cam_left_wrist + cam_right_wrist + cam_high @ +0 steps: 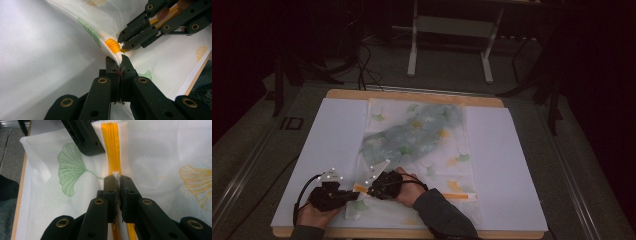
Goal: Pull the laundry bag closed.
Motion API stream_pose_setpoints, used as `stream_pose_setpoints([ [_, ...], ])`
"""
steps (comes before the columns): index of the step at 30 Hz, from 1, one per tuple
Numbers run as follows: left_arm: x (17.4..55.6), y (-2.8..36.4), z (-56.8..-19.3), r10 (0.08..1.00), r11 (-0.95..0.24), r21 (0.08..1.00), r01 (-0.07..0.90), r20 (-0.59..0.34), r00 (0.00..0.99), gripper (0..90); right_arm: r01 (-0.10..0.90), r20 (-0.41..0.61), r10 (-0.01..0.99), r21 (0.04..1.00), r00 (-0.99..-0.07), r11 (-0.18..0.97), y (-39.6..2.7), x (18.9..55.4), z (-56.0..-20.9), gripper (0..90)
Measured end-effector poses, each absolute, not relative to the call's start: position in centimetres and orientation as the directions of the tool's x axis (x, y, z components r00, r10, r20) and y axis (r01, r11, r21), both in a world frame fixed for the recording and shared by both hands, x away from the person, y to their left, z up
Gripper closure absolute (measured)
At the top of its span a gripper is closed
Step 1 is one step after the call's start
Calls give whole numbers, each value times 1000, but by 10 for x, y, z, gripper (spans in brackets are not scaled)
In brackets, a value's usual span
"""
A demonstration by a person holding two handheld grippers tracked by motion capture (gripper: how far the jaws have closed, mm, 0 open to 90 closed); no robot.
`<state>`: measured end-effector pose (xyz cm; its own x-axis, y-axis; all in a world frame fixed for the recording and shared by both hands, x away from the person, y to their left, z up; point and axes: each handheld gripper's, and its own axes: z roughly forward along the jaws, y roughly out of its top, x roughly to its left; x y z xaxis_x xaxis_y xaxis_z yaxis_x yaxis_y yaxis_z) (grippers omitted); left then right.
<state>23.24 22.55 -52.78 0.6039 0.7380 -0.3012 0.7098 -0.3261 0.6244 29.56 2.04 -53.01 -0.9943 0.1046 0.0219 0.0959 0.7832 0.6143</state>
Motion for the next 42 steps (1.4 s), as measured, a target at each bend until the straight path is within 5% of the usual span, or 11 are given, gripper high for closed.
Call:
stream_pose_setpoints([
  [42, 230, 228, -525, 735, -311, 644, 699, -303, 607, 884, 91, -18, 122, 562, -992, 822, -5, 289, -525, 845],
])
